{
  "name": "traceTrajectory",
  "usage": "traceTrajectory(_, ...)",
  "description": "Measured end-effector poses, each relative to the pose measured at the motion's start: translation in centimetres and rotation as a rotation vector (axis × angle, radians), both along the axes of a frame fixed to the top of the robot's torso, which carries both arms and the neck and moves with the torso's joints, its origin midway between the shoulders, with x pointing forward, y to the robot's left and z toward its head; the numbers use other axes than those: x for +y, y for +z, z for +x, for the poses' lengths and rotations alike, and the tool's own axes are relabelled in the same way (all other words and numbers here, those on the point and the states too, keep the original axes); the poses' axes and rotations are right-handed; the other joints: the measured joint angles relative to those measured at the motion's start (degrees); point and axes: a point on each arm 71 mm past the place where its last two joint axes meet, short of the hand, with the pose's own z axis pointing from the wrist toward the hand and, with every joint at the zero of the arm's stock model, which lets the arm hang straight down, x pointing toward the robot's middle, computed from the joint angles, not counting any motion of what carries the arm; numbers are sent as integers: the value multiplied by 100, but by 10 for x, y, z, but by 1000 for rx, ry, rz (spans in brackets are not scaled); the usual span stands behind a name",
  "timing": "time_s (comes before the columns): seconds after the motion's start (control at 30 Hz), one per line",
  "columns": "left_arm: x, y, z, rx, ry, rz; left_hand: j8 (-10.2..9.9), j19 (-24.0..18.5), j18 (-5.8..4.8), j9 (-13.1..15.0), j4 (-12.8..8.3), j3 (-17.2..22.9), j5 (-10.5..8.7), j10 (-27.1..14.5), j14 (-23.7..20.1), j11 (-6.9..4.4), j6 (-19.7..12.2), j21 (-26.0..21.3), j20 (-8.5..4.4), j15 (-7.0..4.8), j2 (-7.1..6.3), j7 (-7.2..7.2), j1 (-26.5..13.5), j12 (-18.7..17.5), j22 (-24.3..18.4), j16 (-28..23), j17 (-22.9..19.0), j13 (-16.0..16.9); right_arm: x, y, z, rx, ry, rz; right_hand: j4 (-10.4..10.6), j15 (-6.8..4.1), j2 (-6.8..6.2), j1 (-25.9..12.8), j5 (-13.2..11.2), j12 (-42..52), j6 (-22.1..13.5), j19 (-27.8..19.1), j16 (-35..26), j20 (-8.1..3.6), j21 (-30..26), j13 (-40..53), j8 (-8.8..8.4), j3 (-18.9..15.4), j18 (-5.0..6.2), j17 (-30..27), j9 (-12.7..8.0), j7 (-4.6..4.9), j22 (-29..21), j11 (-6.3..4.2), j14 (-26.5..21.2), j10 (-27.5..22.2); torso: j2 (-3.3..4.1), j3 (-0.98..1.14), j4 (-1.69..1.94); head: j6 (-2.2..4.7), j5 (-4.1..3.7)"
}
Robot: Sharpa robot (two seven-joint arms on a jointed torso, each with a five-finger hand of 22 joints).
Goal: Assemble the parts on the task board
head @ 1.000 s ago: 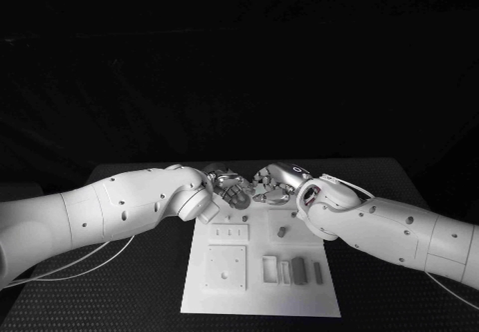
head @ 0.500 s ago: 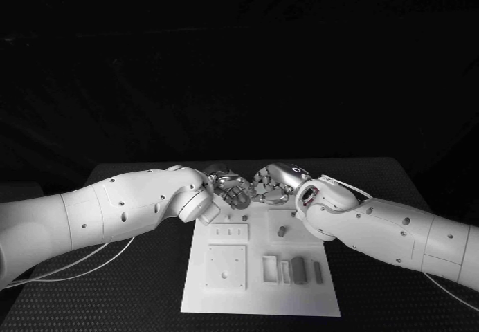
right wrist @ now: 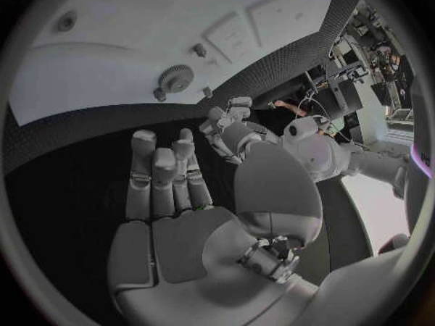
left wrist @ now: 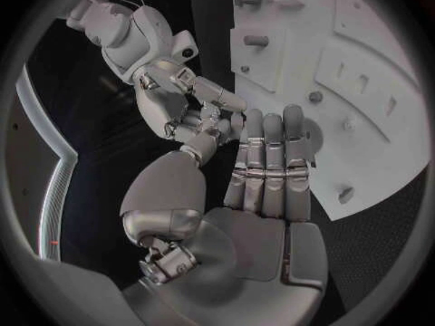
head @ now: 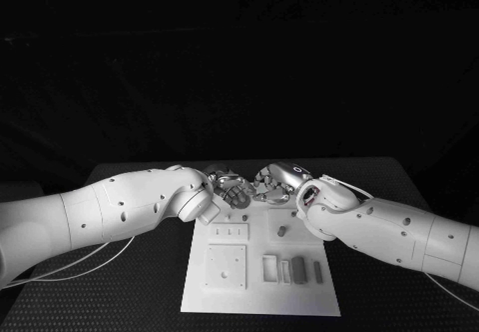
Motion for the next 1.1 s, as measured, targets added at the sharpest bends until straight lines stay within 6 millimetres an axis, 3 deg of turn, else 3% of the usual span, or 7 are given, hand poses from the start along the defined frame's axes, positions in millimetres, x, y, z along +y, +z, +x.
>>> traceTrajectory(0.47,7,-1,2,2,16,21,0,9,0,0,16,6,-9,8,0,-7,0,2,9,0,0,-1,0,8,12,20,0,1,-13,0,2,-1,-21,-9,0,-22,28,28,0,-1,19,0,0,1,0,-17,0,1,0,-13,-1,-18,0,0,-22,0,0,1,3,-4,-4)
traceTrajectory(0.63,15,-2,2,-3,14,63,0,43,-1,1,19,2,-11,11,22,-9,0,29,-25,-22,0,-1,0,51,52,57,24,28,-31,1,5,-5,-55,-8,0,-22,6,6,0,-2,19,-1,0,1,0,-23,0,0,1,-12,-1,-18,0,0,-22,0,0,1,3,-14,8)
traceTrajectory(0.77,21,-8,-2,-5,1,120,0,101,-3,0,13,7,-7,52,86,-30,15,89,-63,-45,-1,12,0,130,142,174,71,77,-44,14,13,-23,-96,26,0,-22,6,6,0,-3,19,-1,0,2,0,-23,0,1,0,-13,4,-18,0,0,-22,0,0,1,-1,-30,28)
traceTrajectory(0.97,28,-20,-13,-3,-33,210,0,134,-19,0,12,6,176,70,104,-31,36,145,-95,-63,-2,30,-1,235,273,298,108,147,-55,26,22,-35,-136,62,0,-22,6,6,0,-4,19,-1,0,2,0,-23,0,1,0,-18,4,-18,0,0,-22,0,-4,7,7,-82,32)
traceTrajectory(1.1,29,-27,-19,-11,-49,252,0,226,-69,1,12,6,314,132,178,-73,93,220,-166,-116,-79,34,-77,380,406,446,140,227,-60,28,25,-34,-152,75,0,-21,6,6,0,-4,20,-1,0,2,0,-23,0,0,0,-18,4,-18,0,1,-22,0,-4,8,11,-121,35)
